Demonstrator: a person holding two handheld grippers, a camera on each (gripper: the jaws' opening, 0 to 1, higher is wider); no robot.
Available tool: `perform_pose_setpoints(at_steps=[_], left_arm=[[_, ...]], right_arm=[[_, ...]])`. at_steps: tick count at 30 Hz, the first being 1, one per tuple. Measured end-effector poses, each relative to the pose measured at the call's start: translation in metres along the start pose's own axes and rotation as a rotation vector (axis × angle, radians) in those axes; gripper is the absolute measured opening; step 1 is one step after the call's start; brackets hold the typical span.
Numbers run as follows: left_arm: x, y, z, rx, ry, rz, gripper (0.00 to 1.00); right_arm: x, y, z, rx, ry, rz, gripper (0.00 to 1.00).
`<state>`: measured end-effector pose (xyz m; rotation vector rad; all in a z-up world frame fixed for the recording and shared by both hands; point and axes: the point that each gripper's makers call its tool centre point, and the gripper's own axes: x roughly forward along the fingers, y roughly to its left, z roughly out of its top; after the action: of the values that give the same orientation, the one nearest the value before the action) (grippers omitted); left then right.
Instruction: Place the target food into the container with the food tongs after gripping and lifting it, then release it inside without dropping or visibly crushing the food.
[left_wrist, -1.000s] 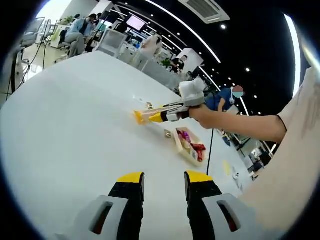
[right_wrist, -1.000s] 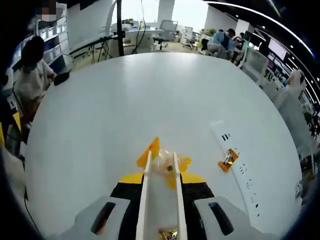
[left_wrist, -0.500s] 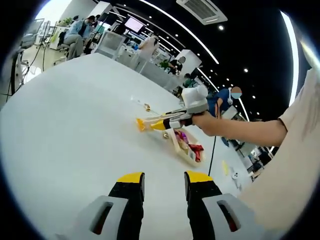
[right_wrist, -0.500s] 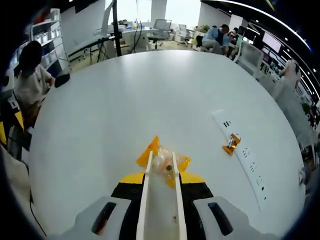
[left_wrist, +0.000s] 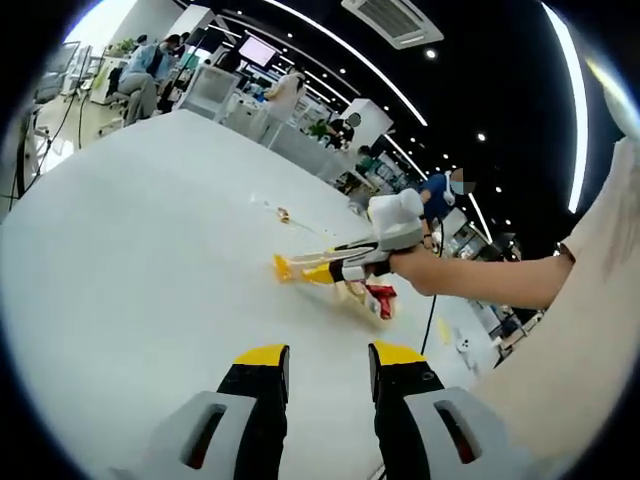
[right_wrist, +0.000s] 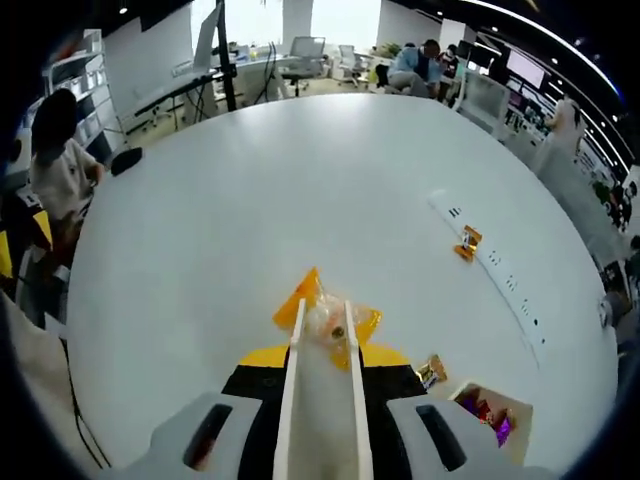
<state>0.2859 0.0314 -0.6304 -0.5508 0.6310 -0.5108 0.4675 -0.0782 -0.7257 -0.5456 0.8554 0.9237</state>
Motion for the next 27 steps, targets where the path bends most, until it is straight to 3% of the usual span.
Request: perform_pose_setpoints(at_steps=[13, 27], left_arm=[[-0.016, 0.004, -0.003, 0.038, 0.028, -0.037, 0.31], [-0.018, -0.002, -0.001, 0.054, 0.026, -0.063, 0.31]], right_arm=[[-0.01, 0.024, -0.017, 0.134, -0.009, -0.073, 0.24], [-0.013, 0.036, -0.027, 0.26, -0.017, -0.157, 0.24]])
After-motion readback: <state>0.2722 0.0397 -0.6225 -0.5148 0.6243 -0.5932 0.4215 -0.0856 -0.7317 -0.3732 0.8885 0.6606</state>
